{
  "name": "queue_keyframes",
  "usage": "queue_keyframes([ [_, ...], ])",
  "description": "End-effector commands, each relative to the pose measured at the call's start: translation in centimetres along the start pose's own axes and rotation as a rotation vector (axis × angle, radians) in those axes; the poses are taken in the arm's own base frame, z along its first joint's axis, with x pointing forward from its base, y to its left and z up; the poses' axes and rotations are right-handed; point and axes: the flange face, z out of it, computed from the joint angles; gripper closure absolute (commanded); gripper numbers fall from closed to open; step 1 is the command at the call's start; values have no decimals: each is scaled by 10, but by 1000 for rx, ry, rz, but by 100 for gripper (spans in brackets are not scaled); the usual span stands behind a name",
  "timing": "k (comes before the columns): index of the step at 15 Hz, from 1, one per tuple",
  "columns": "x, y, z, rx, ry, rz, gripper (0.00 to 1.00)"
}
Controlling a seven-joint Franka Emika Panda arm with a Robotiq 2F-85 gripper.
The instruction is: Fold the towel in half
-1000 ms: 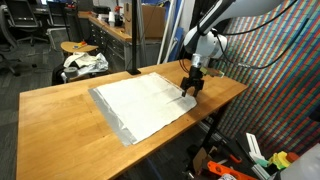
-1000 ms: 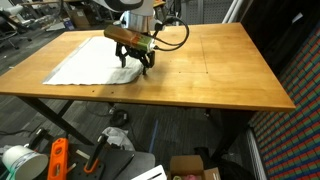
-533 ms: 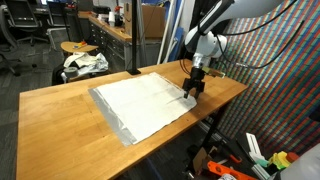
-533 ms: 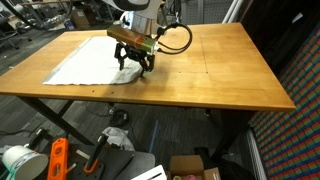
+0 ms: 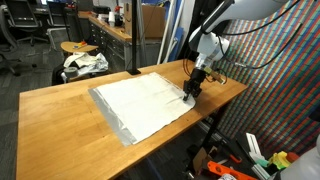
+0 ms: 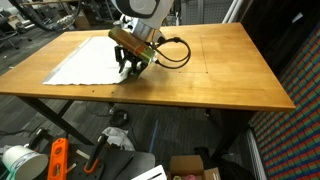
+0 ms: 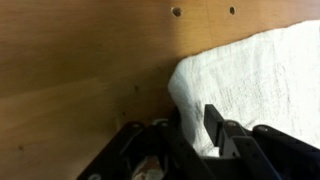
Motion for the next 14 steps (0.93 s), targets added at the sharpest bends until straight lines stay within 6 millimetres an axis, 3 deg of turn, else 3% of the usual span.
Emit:
queue_keyframes([
  [1, 10, 3, -1, 78, 56, 16, 97],
  [3, 12, 2, -5, 73, 68, 26, 100],
  [8, 10, -14, -15, -17, 100, -9, 97],
  [14, -1, -49, -3, -236, 81, -133, 98],
])
